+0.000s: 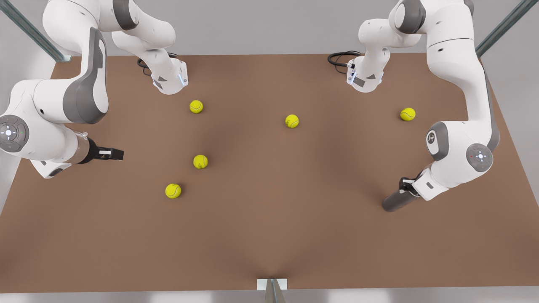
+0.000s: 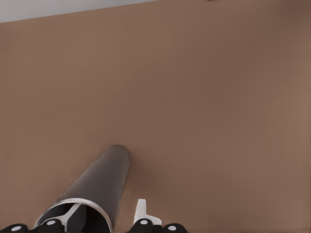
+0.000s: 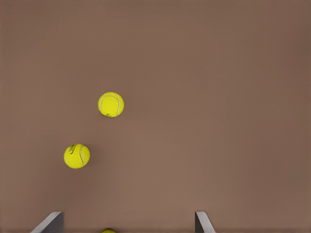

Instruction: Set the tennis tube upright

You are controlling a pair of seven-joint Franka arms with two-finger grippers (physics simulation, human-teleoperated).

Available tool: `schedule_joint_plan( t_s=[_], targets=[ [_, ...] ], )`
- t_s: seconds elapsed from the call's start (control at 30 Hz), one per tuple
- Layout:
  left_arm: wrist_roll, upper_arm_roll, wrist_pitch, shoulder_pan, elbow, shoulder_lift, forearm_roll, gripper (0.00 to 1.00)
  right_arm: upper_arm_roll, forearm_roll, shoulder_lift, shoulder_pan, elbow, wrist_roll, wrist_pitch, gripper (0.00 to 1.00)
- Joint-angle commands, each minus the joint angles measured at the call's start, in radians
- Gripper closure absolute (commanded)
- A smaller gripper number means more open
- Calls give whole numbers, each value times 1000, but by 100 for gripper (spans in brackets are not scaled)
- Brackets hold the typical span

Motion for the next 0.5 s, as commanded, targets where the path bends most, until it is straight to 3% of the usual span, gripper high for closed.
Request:
schedule_joint_plan(
  t_s=[0.0,0.47],
  targets=[
    [-124,-1,7,1,0,-1,48,0,0,-1,-1,1,1,4,0,0],
    [-124,-1,1,1,-7,-1,48,0,0,-2,0,1,1,4,0,0]
  ],
)
